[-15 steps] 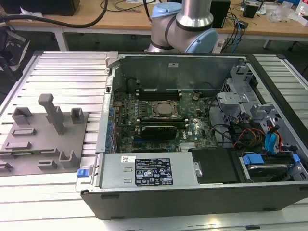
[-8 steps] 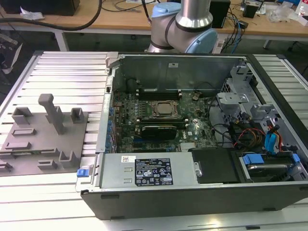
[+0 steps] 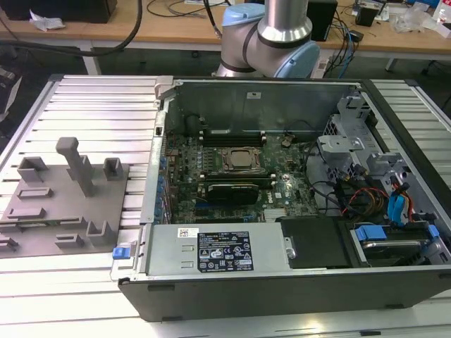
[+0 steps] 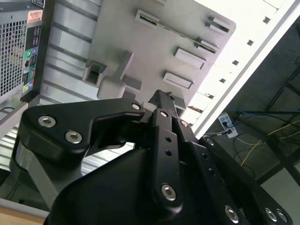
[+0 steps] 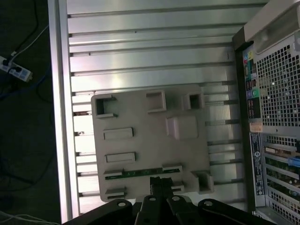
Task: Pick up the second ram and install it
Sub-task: 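Reach for the second ram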
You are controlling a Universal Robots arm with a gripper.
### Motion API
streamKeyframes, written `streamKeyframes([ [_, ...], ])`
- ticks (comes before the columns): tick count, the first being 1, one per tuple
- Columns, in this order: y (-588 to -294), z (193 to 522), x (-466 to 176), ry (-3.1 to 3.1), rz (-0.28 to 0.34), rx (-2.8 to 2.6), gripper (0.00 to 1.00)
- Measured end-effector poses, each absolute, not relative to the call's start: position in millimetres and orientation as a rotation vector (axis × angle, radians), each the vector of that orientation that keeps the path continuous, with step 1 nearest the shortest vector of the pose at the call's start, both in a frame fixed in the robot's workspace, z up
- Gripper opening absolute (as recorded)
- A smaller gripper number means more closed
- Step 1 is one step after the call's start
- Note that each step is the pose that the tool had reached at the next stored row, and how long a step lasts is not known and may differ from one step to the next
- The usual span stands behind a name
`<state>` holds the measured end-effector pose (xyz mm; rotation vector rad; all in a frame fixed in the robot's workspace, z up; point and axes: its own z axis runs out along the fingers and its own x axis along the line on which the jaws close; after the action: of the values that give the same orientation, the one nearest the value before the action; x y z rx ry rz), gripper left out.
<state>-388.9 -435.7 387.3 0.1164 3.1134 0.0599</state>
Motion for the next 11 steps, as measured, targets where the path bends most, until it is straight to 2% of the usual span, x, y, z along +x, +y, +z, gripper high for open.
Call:
streamKeyframes([
  [5, -449.7, 386.5, -389.8, 3.114, 0.057, 0.116, 0.11],
  [11, -452.4, 386.4, -389.9, 3.113, 0.057, 0.116, 0.11],
])
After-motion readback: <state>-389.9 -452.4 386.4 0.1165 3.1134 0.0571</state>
